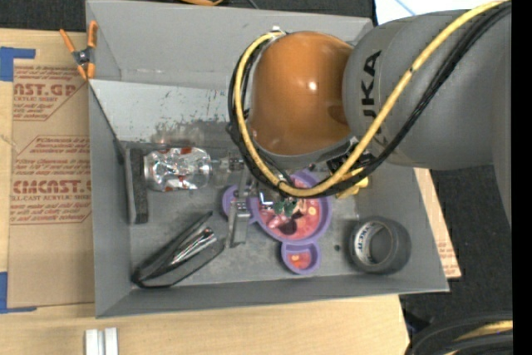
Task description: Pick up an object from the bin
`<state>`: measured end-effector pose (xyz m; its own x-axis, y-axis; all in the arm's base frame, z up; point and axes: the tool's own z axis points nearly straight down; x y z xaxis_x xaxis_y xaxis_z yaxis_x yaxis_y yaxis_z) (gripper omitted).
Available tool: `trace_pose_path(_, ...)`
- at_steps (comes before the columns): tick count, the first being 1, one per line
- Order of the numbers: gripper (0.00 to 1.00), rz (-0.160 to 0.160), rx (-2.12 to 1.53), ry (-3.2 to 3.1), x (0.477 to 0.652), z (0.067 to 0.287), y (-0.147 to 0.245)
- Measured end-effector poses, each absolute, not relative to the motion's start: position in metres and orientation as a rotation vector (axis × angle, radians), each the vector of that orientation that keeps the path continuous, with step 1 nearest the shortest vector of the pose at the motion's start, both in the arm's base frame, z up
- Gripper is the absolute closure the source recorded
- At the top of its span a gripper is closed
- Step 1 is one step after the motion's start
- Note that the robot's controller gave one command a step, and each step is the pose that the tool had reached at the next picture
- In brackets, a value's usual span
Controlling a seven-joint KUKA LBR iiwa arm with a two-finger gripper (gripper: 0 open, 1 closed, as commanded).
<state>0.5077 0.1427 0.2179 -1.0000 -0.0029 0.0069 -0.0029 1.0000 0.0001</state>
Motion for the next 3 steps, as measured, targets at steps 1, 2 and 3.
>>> trace_pose_path(1, 0.00, -0.002, 0.001, -3.143, 0.509, 0.222, 0.142)
trace_pose_path(2, 0.00, -0.002, 0.357, -3.123, 0.511, 0.136, 0.179)
trace_pose_path(3, 0.00, -0.007, 0.550, -3.102, 0.498, 0.161, 0.221)
